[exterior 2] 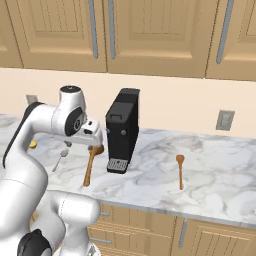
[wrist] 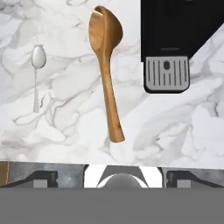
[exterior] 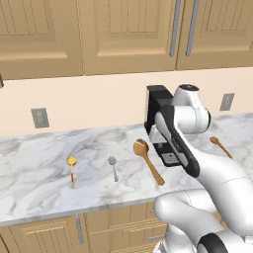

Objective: Organize the utensils by type. Pick up the wooden spoons from the counter and place them in the open cabinet. Then pick up the metallic utensils from the counter and place them in the open drawer.

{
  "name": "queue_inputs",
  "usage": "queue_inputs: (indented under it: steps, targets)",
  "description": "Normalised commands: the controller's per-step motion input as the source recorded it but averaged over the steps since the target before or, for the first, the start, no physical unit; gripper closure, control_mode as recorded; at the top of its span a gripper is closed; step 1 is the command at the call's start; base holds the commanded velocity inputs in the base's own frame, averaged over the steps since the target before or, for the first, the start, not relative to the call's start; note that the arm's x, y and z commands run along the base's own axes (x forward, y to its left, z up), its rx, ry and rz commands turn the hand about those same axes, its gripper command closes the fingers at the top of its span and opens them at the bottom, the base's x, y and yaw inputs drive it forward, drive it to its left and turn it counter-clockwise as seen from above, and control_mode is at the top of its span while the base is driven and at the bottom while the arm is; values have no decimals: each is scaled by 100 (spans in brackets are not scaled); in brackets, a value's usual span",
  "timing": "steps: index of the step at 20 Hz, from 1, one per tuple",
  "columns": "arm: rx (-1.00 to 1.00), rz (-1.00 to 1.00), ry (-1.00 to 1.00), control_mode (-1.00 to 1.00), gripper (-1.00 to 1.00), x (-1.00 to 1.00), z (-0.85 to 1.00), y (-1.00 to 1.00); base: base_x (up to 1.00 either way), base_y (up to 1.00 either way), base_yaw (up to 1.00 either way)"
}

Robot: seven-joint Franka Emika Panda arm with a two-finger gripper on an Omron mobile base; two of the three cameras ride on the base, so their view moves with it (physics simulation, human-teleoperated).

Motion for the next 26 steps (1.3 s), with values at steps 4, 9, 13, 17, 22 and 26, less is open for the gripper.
queue_inputs:
  steps: [4, 9, 13, 17, 22, 26]
  targets:
    - [0, 0, 4, -100, -100, 0, -49, 0, 0, 0, 0]
    - [0, -4, 0, -100, -100, 12, -45, 11, 0, 0, 0]
    - [-4, 0, 0, -100, -100, 25, -40, 15, 0, 0, 0]
    - [-1, -3, 4, -100, -100, 27, -39, 13, 0, 0, 0]
    - [0, -5, 1, -100, -100, 27, -29, 9, 0, 0, 0]
    - [0, -6, 0, -100, -100, 24, -30, 1, 0, 0, 0]
